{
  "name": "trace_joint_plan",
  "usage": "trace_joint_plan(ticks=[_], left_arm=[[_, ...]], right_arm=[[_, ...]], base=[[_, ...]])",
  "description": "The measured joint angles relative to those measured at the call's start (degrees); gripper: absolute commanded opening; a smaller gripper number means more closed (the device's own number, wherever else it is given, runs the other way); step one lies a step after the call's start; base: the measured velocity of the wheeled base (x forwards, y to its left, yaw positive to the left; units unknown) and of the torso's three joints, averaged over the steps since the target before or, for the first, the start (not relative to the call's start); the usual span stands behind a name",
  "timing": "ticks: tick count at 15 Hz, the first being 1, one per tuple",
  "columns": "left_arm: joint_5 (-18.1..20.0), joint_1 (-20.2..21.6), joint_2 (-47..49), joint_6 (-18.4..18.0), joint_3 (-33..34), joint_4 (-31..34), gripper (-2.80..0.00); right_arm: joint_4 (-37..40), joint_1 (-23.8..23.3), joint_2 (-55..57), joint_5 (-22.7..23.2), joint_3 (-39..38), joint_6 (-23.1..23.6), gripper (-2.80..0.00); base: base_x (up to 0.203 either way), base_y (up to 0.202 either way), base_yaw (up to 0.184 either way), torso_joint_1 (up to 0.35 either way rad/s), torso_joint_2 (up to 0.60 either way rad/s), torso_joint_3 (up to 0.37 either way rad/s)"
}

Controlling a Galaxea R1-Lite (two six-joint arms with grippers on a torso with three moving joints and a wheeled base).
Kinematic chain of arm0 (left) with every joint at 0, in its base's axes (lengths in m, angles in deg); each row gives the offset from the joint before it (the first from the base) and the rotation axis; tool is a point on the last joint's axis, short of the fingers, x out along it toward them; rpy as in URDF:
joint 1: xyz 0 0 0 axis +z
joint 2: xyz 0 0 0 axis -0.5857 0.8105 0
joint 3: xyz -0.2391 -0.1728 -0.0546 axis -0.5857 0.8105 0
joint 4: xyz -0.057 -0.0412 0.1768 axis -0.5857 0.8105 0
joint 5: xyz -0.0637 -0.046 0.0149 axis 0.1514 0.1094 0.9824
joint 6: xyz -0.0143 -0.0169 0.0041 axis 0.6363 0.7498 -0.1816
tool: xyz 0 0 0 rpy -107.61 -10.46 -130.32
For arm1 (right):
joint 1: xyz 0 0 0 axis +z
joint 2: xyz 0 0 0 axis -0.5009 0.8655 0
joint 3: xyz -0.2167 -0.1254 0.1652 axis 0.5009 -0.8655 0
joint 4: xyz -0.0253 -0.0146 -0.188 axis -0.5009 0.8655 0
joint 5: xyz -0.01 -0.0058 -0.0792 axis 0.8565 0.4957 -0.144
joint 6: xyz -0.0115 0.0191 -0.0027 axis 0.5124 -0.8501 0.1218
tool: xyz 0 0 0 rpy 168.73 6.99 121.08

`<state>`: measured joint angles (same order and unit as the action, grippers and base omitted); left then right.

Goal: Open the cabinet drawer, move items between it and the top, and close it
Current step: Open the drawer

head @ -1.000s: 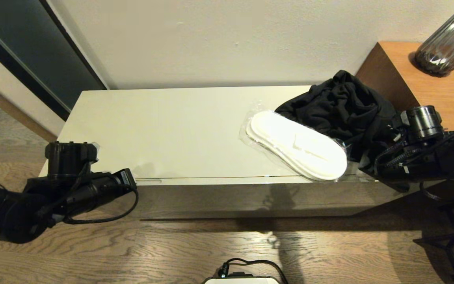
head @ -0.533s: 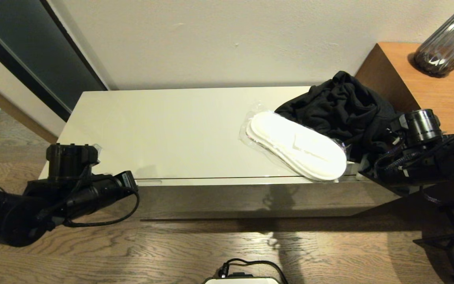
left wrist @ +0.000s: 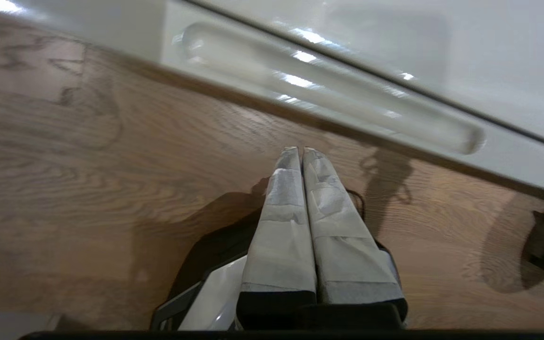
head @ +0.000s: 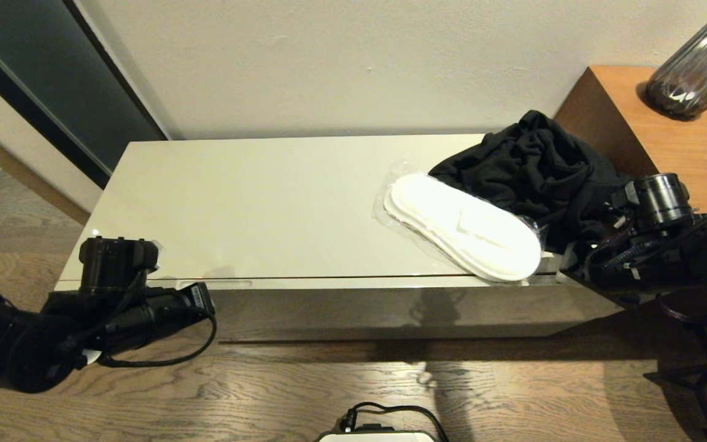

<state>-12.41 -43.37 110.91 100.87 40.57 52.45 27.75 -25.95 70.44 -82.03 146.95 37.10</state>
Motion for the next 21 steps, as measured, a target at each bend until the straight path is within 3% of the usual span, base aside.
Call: trace_joint_plan(ticks=[4,8,10,14,21], left_arm=[[0.2,-0.1,-3.3,-0.3,-1.2,1.2,-2.8],[0.3,-1.1,-7.2,-0.1,-5.4,9.3,-2.8],[-0.2,-1.2,-5.1,0.2,-5.9,8.6,-2.8],[0.0,-0.4,0.6,-0.1,-6.3,0.5,-2.8],[0.4,-0.1,2.8,-0.1,-5.0,-0.2,-2.8]], right_arm=[[0.2,0.0,0.1,0.1,-0.1,0.0,-2.8],[0.2,0.0,0.4,0.0,-0.1,0.0,-2.8],[0.2,0.0,0.5,0.1,-0.1,0.0,-2.8],[0.2,0.0,0.5,0.0,-0.1,0.0,-2.8],[0.3,0.0,0.8,0.1,-0.1,0.0,-2.8]], base=[[0.0,0.0,0.0,0.0,0.0,0.0],[0.0,0.0,0.0,0.0,0.0,0.0],[0.0,0.0,0.0,0.0,0.0,0.0],[0.0,0.0,0.0,0.0,0.0,0.0],[0.0,0.0,0.0,0.0,0.0,0.0]])
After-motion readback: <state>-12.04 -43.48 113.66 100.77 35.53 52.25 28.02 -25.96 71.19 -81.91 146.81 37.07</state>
